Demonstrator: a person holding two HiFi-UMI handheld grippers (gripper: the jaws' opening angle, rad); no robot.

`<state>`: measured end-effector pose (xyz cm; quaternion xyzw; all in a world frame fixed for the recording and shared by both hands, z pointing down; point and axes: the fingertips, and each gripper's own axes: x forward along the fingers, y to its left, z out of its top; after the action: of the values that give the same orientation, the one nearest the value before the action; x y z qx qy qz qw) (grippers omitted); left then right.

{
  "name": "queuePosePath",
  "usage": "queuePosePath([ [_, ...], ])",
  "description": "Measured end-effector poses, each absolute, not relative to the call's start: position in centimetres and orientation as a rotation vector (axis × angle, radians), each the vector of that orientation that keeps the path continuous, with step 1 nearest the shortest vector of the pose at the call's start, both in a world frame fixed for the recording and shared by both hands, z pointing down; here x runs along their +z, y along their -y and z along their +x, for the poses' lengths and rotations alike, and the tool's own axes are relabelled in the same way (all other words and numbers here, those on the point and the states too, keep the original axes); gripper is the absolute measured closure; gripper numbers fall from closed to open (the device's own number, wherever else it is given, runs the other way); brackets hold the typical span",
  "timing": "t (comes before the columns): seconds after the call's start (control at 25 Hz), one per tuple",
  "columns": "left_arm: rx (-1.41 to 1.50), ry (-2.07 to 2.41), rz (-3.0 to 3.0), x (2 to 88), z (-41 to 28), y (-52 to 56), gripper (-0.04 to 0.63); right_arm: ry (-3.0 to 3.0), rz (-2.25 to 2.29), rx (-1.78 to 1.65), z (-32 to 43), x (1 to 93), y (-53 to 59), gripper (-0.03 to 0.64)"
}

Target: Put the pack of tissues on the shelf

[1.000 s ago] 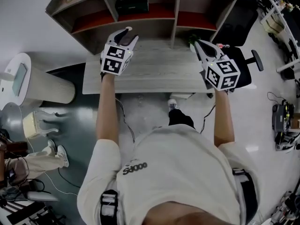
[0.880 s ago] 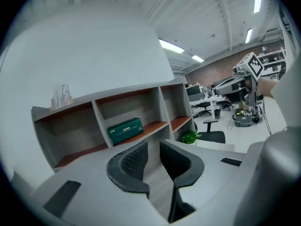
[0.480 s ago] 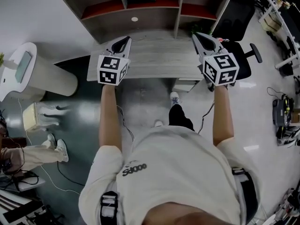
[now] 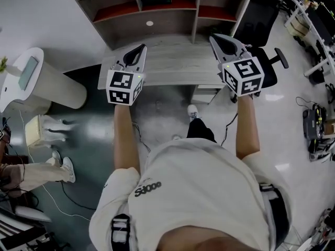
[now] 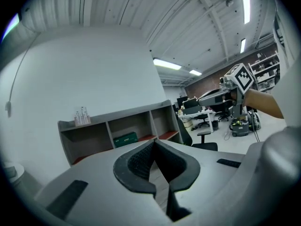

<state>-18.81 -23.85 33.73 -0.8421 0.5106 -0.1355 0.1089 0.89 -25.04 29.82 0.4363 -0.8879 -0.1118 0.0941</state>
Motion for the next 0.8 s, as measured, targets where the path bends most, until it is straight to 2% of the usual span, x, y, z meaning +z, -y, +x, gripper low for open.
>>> queuePosePath([
  [0.8, -0.356, -1.454, -2.443, 31.3, -16.4, 18.2, 0.577, 2.639, 1.15, -0.449, -1.3, 29.1, 20.1, 0.62],
])
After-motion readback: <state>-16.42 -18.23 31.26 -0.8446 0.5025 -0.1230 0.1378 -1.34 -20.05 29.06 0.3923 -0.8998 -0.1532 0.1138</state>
